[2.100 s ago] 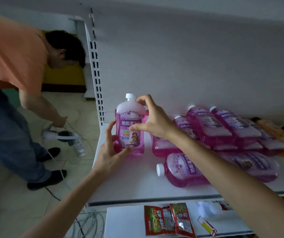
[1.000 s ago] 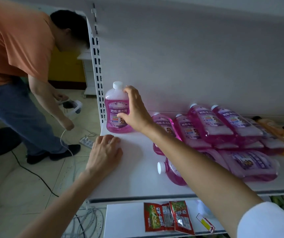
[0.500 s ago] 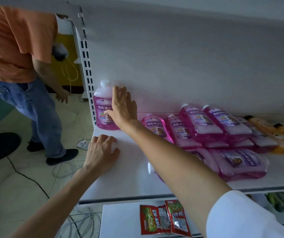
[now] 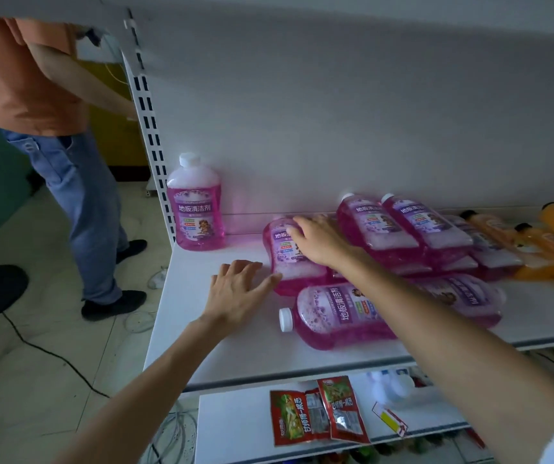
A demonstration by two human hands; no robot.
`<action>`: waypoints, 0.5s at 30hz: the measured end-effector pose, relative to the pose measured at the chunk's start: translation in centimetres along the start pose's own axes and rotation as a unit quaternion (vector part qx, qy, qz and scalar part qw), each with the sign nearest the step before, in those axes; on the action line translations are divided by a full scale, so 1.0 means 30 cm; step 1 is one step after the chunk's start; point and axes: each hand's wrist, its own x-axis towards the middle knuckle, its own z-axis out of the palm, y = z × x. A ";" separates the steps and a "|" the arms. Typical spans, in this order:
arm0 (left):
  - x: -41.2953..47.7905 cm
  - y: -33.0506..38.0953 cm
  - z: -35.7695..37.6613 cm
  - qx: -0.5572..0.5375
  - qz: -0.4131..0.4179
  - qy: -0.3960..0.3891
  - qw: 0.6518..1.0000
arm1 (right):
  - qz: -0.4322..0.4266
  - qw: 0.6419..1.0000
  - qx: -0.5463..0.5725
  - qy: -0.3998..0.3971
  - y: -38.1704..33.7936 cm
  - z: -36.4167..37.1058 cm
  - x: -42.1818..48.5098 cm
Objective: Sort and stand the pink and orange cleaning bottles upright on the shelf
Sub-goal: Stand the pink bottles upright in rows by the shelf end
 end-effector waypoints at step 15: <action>-0.022 -0.003 -0.008 -0.284 0.027 0.047 0.957 | 0.027 0.932 0.356 0.062 -0.019 -0.050 0.000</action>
